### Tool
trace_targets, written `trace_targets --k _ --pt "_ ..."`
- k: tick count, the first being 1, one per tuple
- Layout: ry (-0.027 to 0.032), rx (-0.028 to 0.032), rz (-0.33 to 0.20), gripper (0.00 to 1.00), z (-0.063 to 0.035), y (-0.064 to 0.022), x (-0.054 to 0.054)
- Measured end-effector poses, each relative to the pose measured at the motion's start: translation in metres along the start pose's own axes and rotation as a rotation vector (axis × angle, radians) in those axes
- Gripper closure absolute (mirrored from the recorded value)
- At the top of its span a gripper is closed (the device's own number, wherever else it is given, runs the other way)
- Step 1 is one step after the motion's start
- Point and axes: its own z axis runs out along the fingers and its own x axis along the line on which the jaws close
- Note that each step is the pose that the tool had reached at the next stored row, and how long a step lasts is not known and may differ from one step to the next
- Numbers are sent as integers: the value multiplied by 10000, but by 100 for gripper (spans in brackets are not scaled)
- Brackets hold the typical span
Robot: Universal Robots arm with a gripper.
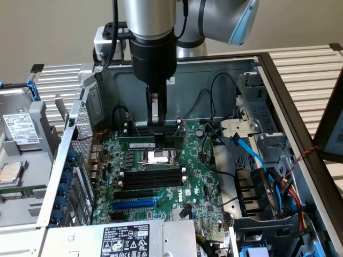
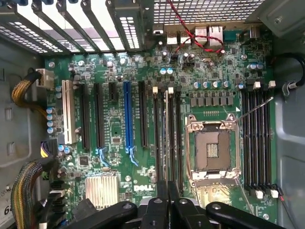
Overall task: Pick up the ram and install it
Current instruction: 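Insert the ram into the slot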
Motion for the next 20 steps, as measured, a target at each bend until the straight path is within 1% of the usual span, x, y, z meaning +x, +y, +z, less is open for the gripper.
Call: trace_targets --k 3,11,20 --pt "-1 0 -93 88 54 7 -10" --pt "-11 1 -612 88 200 42 -9" --pt "-11 0 -670 88 361 77 -6"
